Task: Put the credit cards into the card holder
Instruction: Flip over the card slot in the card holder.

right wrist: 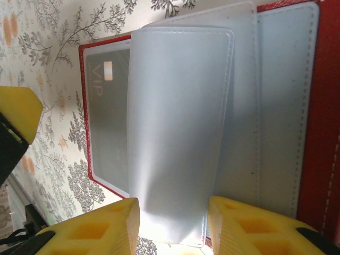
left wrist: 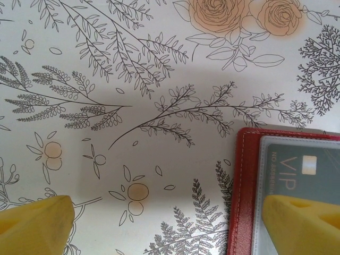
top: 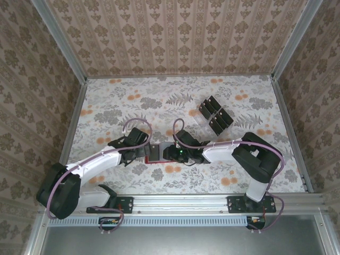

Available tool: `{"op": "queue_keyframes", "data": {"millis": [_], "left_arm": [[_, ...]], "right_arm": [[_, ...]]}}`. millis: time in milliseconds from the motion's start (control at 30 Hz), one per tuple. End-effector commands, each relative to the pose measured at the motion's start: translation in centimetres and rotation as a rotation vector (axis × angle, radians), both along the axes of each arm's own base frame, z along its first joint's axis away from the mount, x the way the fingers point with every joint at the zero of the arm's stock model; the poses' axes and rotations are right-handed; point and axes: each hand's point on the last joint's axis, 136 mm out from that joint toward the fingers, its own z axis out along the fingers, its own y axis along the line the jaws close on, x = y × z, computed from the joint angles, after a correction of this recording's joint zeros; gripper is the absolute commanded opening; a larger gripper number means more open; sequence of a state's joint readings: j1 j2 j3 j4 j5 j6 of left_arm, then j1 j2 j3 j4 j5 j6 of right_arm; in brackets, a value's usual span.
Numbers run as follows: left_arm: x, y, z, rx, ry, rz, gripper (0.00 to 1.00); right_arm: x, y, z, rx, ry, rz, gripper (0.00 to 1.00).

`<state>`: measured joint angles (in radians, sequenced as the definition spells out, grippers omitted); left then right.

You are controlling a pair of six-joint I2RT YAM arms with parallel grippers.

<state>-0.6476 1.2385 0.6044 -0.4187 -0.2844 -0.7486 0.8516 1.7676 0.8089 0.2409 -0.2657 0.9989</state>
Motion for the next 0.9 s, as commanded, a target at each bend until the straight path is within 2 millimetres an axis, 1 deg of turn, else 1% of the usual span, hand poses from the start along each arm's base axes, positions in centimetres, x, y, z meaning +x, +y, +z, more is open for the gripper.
{"op": "queue_keyframes", "data": {"millis": [0,267,400,467,533,667,767,867], "left_arm": [[0.0,-0.3,-0.1,0.000,0.006,-0.008,1.00],[0.0,-0.4,-0.2,-0.003,0.011,-0.011,1.00],[0.0,-0.4,-0.3,-0.003,0.010,-0.011,1.00],[-0.1,-0.4,-0.3,-0.002,0.012,-0.013,1.00],[-0.1,-0.3,-0.3,0.000,0.012,-0.013,1.00],[-0.1,-0.4,-0.3,-0.001,0.010,-0.014,1.00],[0.0,-0.4,-0.3,-0.004,0.010,-0.014,1.00],[0.0,-0.6,-0.4,-0.006,0.011,-0.017,1.00]], "right_arm": [[0.5,1.3,1.1,0.055,-0.004,0.020,0.40],[0.8,2.4,2.4,0.099,-0.022,0.043,0.40],[1.0,2.8,2.6,0.106,-0.024,0.050,0.40],[1.0,2.7,2.6,0.099,-0.025,0.049,0.40],[1.1,2.0,2.4,0.067,-0.031,0.034,0.40],[1.1,-0.6,2.5,-0.033,-0.061,-0.025,0.40],[0.7,-2.5,2.6,-0.107,-0.075,-0.059,0.40],[0.3,-3.4,2.4,-0.138,-0.074,-0.062,0.40]]}}
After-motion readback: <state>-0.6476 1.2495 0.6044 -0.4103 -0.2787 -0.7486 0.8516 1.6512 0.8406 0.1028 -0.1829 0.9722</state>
